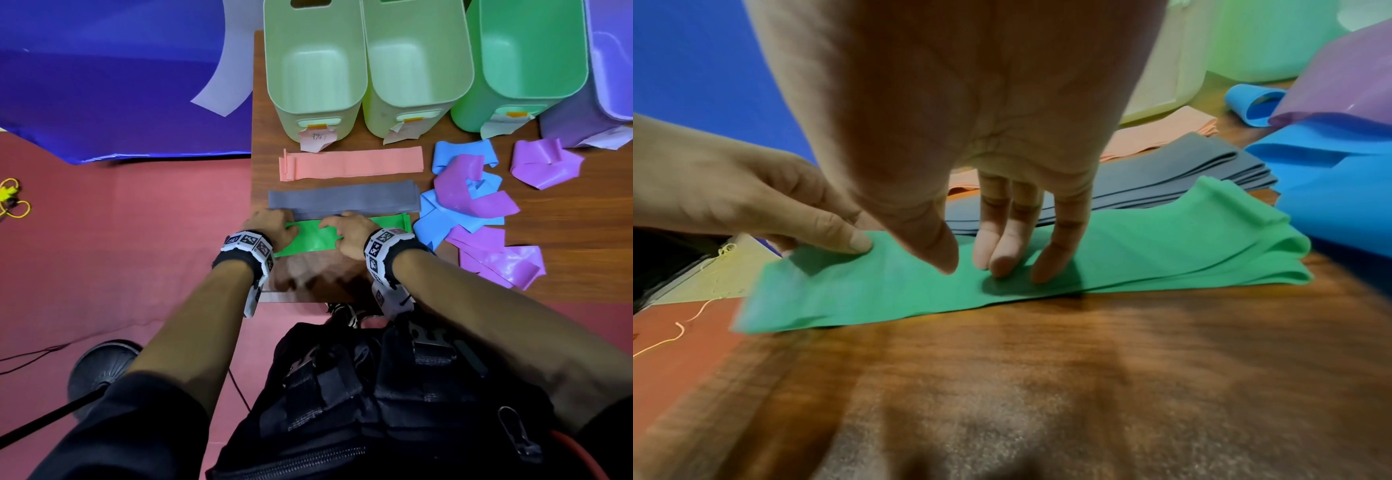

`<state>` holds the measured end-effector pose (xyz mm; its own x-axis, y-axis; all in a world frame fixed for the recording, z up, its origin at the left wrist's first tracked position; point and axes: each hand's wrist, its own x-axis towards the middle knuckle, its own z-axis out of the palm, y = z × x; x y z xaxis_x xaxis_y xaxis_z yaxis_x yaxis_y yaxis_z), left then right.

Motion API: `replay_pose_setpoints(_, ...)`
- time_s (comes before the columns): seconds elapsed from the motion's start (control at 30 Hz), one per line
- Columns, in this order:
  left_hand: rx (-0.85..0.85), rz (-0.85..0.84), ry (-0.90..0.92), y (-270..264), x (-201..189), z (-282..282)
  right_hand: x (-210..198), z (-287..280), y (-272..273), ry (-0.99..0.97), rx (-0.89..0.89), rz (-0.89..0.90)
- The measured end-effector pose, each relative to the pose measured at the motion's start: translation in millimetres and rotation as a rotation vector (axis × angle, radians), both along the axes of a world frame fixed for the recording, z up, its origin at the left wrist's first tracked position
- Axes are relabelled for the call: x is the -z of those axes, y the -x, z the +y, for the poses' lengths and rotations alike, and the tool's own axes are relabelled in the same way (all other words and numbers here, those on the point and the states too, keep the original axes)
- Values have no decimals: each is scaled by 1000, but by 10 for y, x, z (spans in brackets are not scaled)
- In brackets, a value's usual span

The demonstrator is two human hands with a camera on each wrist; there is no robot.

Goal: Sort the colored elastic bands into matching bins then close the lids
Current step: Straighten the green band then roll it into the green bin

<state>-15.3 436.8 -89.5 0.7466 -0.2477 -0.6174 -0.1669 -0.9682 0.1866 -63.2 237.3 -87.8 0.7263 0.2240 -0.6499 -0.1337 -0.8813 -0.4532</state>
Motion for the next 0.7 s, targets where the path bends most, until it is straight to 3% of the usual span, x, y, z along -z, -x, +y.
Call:
replay_pose_setpoints(0.4, -105, -7, 62, -1, -84, 1, 44, -56, 3, 34, 29, -20)
replay_pose_setpoints(0.7, -82, -10, 66, -37, -152, -8, 63, -44, -32, 32, -3, -24)
